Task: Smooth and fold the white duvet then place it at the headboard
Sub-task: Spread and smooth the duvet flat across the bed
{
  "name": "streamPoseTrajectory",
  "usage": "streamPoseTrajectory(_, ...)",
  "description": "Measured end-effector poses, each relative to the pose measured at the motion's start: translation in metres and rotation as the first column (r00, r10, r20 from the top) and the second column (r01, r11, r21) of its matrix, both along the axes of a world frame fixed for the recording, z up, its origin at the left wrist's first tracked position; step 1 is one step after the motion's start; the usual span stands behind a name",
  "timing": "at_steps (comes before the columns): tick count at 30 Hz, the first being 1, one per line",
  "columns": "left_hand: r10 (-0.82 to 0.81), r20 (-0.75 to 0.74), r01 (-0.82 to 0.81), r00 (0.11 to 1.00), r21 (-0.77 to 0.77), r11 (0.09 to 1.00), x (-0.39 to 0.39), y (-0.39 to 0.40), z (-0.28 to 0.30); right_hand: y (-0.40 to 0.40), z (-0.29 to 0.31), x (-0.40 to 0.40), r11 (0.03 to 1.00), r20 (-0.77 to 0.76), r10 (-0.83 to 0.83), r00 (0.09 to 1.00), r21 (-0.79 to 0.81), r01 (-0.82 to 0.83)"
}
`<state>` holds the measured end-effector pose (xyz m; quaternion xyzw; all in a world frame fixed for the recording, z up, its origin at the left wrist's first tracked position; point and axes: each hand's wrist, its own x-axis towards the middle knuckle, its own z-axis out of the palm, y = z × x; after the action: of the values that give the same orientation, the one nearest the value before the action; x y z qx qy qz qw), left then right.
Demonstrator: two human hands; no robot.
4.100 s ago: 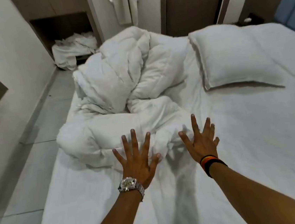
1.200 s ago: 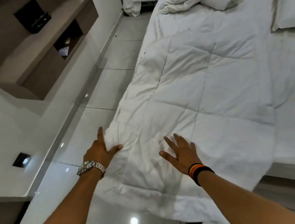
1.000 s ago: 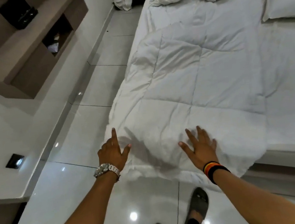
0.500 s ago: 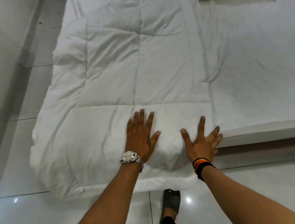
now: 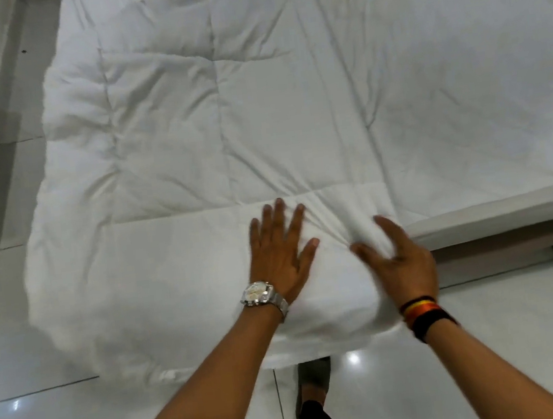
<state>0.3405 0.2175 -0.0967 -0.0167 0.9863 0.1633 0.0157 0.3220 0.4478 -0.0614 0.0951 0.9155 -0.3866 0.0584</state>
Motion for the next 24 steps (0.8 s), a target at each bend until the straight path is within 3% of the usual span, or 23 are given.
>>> streamPoseTrajectory(2,-0.057,0.045,0.058,0.997,-0.01,0.998,0.006,0.017,0.001,0.039,0.004,-0.002,0.994,0.088,-0.025,0.996,0.111,0.016)
streamPoseTrajectory(5,-0.06,0.08,0.062,0.995,-0.011,0.998,0.021,0.014,-0.007,0.05,0.0,-0.003,0.964,0.239,0.073,0.968,0.234,-0.13)
streamPoseTrajectory(9,-0.029,0.07,0.032,0.997,-0.038,0.999,0.058,-0.022,-0.004,-0.005,-0.012,0.027,0.948,0.196,0.087,0.977,0.286,-0.142)
streamPoseTrajectory(14,0.243,0.001,-0.242,0.97,-0.067,0.968,0.11,-0.125,0.004,-0.094,-0.013,0.066,0.93,0.12,0.266,0.956,0.229,-0.288)
streamPoseTrajectory(18,0.55,0.022,-0.549,0.835,-0.036,0.835,0.146,-0.211,0.015,-0.172,0.0,0.072,0.864,0.035,0.46,0.887,0.21,-0.457)
streamPoseTrajectory(21,0.609,0.034,-0.607,0.792,-0.06,0.793,0.15,-0.254,0.018,-0.223,0.006,0.065,0.802,-0.018,0.57,0.822,0.229,-0.551)
streamPoseTrajectory(24,0.684,0.057,-0.686,0.727,0.021,0.727,0.127,-0.282,0.013,-0.269,0.003,0.055,0.751,-0.032,0.636,0.771,0.257,-0.608)
